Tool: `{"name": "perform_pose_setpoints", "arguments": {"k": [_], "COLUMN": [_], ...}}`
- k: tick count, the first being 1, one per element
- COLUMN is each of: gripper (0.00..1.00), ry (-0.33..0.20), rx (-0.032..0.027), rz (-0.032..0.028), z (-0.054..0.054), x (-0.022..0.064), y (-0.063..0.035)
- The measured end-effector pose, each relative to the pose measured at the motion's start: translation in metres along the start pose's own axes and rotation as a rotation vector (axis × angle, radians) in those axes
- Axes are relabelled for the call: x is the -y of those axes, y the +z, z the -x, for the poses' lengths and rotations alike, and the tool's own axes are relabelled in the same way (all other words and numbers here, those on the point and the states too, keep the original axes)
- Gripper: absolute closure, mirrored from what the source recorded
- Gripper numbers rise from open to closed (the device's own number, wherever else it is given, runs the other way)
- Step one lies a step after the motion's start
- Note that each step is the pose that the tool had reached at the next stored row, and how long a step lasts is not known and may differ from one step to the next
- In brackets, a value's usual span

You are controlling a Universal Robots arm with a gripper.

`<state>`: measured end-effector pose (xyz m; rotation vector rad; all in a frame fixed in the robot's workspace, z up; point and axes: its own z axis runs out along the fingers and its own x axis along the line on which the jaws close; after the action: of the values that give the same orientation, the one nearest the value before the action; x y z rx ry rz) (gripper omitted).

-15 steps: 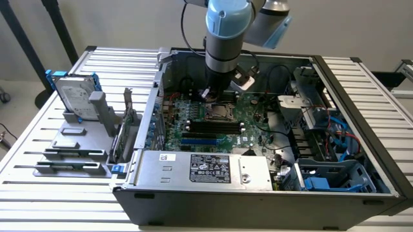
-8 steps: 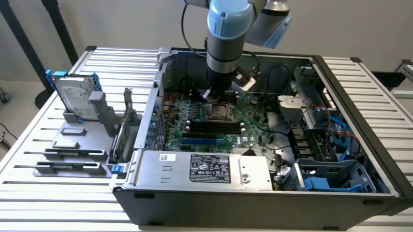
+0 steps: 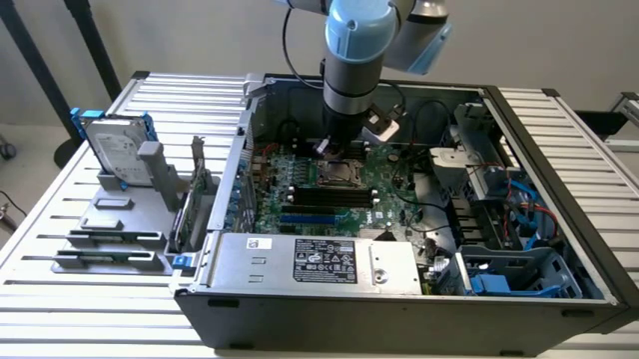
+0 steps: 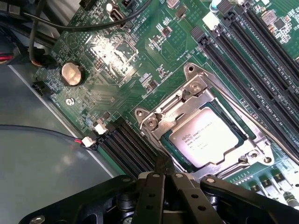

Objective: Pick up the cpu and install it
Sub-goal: 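Install the first cpu locking lever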

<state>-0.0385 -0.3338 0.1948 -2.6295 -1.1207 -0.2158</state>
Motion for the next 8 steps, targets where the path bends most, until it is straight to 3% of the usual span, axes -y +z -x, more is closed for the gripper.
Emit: {"name": "perform_pose_setpoints", "arguments": {"k": [8], "gripper": [0.89], "ry": [0.000], "rx": [-0.0001], "rz": [0.0000], "z": [-0.0062], "x": [-0.0076], "y": [0.0011]}}
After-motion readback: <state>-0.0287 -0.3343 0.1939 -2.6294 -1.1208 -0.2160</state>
